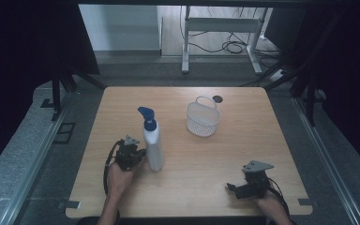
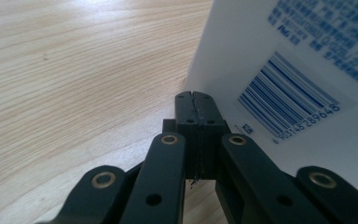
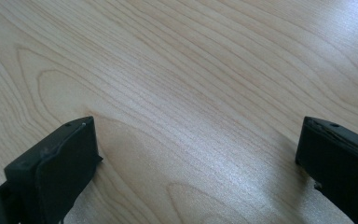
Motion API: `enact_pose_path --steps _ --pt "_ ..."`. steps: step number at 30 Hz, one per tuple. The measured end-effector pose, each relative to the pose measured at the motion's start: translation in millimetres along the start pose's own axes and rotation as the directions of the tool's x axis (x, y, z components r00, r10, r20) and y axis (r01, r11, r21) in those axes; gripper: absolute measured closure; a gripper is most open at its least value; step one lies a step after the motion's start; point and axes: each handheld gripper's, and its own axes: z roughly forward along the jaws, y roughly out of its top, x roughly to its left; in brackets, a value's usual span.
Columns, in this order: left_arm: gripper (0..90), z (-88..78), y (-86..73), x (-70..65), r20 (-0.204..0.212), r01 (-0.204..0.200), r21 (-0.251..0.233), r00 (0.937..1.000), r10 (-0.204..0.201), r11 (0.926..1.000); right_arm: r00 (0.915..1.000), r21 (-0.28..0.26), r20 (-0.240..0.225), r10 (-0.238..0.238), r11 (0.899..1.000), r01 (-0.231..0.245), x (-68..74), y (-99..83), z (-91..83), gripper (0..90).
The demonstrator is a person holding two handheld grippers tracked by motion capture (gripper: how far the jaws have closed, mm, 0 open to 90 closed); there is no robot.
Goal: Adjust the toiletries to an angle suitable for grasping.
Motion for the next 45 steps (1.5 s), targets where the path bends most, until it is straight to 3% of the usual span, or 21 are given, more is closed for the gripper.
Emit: enact_pose_path --steps 28,45 --pt "89.2 18.0 6.5 -23.0 0.067 -0.037 0.006 0.9971 0.037 0.9993 1.0 -0.001 -0.001 0.0 1.0 0.0 0.0 0.3 0.3 0.0" --pt "89.2 29.7 16.7 -43.9 0.122 -0.076 0.007 0.9898 0.074 0.9971 1.0 0.0 -0.001 0.0 1.0 0.0 0.0 0.3 0.3 0.0"
